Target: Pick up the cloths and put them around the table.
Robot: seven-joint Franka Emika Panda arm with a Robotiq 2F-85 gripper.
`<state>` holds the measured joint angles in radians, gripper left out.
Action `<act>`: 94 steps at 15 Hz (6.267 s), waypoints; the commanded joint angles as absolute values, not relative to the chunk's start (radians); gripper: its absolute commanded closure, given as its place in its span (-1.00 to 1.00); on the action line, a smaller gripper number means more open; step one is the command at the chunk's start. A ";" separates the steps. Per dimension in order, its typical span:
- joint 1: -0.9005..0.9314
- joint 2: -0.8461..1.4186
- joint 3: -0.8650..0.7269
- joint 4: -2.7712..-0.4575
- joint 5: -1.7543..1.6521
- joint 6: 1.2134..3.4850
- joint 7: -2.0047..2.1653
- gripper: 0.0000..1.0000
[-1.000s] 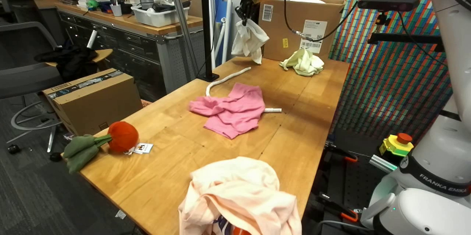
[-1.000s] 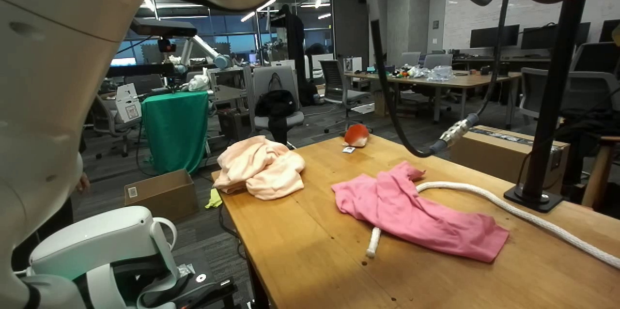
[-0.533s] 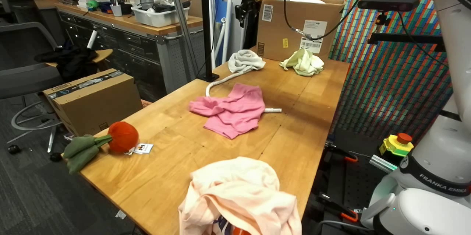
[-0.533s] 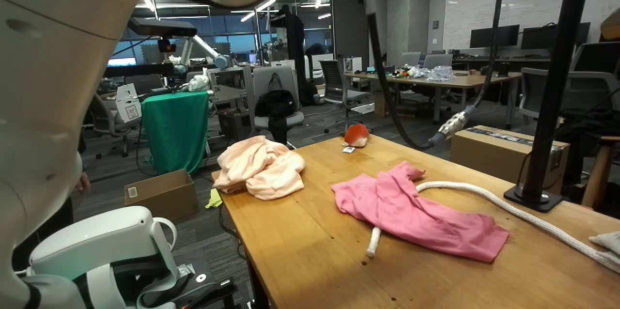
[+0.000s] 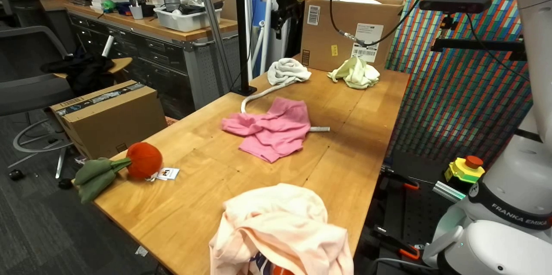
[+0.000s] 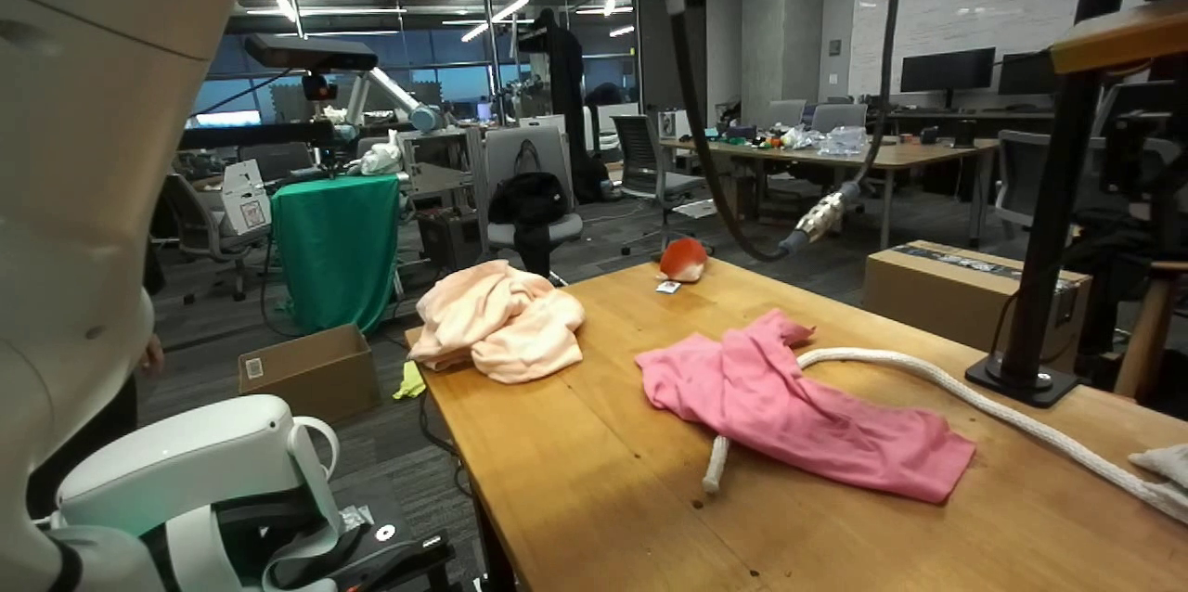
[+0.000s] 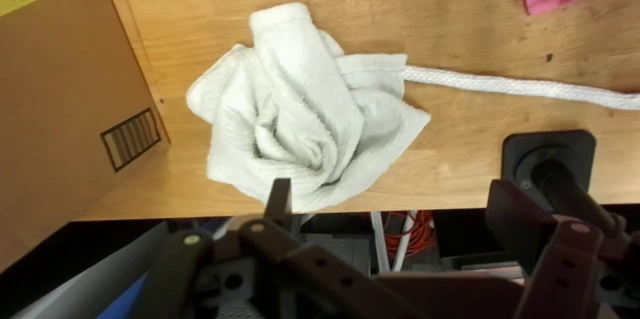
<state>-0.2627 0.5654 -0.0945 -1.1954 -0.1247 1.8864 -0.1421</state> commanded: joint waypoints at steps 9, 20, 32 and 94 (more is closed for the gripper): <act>-0.150 0.406 -0.041 -1.554 -0.086 1.887 -0.143 -1.00; -0.117 0.234 -0.018 -1.879 0.151 2.012 -0.104 -1.00; -0.094 0.165 -0.025 -2.105 0.285 2.187 -0.107 -1.00; -0.060 -0.024 -0.052 -2.232 0.014 2.323 0.031 0.82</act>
<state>-0.0613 0.0981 -0.0457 -2.1759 0.0234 2.3379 0.0457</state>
